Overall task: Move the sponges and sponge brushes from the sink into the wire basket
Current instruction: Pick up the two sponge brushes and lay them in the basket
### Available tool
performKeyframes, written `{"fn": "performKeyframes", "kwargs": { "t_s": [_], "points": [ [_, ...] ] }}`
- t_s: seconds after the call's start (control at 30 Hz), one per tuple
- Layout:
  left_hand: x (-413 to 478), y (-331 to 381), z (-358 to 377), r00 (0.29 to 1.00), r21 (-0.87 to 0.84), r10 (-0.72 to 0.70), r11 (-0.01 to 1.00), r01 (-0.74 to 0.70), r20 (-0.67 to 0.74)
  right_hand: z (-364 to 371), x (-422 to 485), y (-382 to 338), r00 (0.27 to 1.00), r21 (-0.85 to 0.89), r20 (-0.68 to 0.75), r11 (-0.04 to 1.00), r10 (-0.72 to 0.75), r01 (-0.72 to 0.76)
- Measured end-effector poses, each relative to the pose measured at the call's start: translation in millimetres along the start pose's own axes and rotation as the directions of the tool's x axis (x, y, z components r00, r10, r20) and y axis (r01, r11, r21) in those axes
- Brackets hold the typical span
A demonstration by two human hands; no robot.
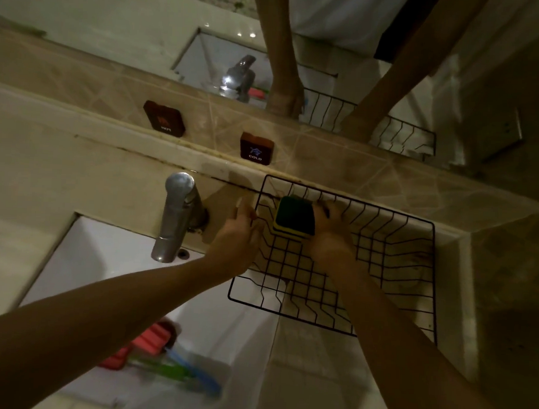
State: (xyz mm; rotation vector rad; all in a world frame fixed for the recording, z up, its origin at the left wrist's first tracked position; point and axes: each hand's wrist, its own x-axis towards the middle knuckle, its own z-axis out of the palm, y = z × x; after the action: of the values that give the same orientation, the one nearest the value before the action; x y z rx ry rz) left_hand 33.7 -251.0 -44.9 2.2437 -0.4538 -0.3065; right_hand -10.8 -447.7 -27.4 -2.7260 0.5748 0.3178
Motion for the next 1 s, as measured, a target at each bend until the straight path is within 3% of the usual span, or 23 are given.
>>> {"fn": "performKeyframes", "kwargs": {
  "t_s": [0.07, 0.13, 0.2, 0.27, 0.4, 0.5, 0.6, 0.67, 0.73, 0.83, 0.9, 1.0],
  "points": [
    [-13, -3, -2, 0.996, -0.045, -0.089, 0.995, 0.088, -0.014, -7, -15, -12, 0.992, -0.01, -0.125, 1.0, -0.013, 0.012],
    [-33, -10, -6, 0.99, -0.095, -0.13, 0.986, 0.135, 0.061, -12, -38, -31, 0.952, 0.168, -0.304, 0.985, 0.02, 0.033],
    [-59, -25, -11, 0.973, -0.079, -0.181, 0.978, 0.194, 0.144, -6, -69, -52, 0.903, 0.323, -0.43, 0.935, 0.01, 0.143],
    [-88, -44, -18, 0.931, -0.034, -0.313, 0.945, 0.325, 0.187, 8, -105, -76, 0.879, 0.339, -0.463, 0.894, -0.113, 0.294],
    [-141, -84, -38, 0.826, 0.156, -0.52, 0.854, 0.497, 0.218, 59, -160, -113, 0.919, 0.461, -0.253, 0.798, -0.302, 0.389],
    [-167, -103, -56, 0.78, 0.007, -0.576, 0.806, 0.593, 0.245, 99, -176, -128, 0.945, 0.511, -0.087, 0.8, -0.316, 0.315],
    [-185, -115, -66, 0.751, 0.002, -0.609, 0.777, 0.63, 0.254, 134, -179, -133, 0.956, 0.499, 0.088, 0.843, -0.28, 0.201],
    [-194, -128, -67, 0.635, -0.035, -0.734, 0.648, 0.761, 0.242, 156, -178, -136, 0.941, 0.464, 0.231, 0.878, -0.246, 0.116],
    [-199, -138, -65, 0.453, -0.231, -0.834, 0.396, 0.889, 0.314, 174, -175, -138, 0.911, 0.408, 0.356, 0.912, -0.21, 0.051],
    [-203, -137, -67, 0.232, -0.447, -0.879, 0.025, 0.894, 0.416, 197, -172, -142, 0.849, 0.343, 0.5, 0.939, -0.171, -0.013],
    [-201, -143, -65, 0.161, -0.479, -0.878, -0.085, 0.873, 0.45, 209, -173, -146, 0.802, 0.334, 0.58, 0.94, -0.144, -0.072],
    [-192, -153, -65, 0.11, -0.478, -0.843, -0.186, 0.858, 0.526, 222, -178, -148, 0.781, 0.33, 0.614, 0.936, -0.111, -0.126]
  ]
}}
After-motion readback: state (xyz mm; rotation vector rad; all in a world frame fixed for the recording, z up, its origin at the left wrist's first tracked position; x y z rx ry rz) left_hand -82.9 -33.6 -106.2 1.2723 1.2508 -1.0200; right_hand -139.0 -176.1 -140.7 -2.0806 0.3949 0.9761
